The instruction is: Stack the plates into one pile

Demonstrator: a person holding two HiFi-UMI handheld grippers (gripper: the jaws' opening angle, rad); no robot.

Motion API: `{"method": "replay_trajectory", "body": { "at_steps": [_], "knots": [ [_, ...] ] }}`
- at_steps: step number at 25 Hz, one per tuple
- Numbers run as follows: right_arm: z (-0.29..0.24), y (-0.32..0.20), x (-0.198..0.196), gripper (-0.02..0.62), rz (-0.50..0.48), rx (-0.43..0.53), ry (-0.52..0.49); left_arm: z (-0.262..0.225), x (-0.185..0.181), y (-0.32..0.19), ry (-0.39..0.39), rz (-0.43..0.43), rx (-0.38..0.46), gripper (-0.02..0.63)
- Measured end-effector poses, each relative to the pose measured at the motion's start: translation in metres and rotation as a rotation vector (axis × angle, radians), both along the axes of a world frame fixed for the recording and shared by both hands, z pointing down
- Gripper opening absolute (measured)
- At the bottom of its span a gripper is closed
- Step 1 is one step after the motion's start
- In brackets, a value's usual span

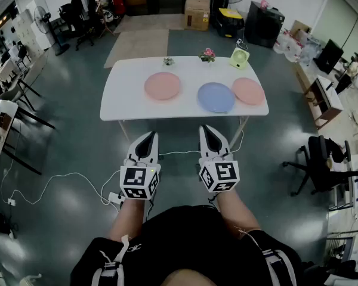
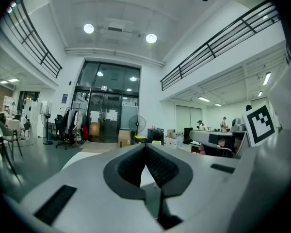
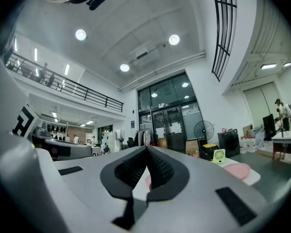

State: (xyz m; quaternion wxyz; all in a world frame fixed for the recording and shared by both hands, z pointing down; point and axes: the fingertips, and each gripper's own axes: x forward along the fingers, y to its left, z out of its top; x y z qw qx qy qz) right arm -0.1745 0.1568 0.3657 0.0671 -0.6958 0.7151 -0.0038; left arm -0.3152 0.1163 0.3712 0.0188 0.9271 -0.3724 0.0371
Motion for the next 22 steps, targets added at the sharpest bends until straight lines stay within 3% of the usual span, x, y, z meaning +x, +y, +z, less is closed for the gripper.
{"method": "replay_trajectory", "body": {
  "at_steps": [22],
  "knots": [
    [0.011, 0.037, 0.062, 0.015, -0.043, 0.018, -0.047, 0.011, 0.066, 0.041, -0.029, -0.032, -0.003, 0.012]
  ]
}}
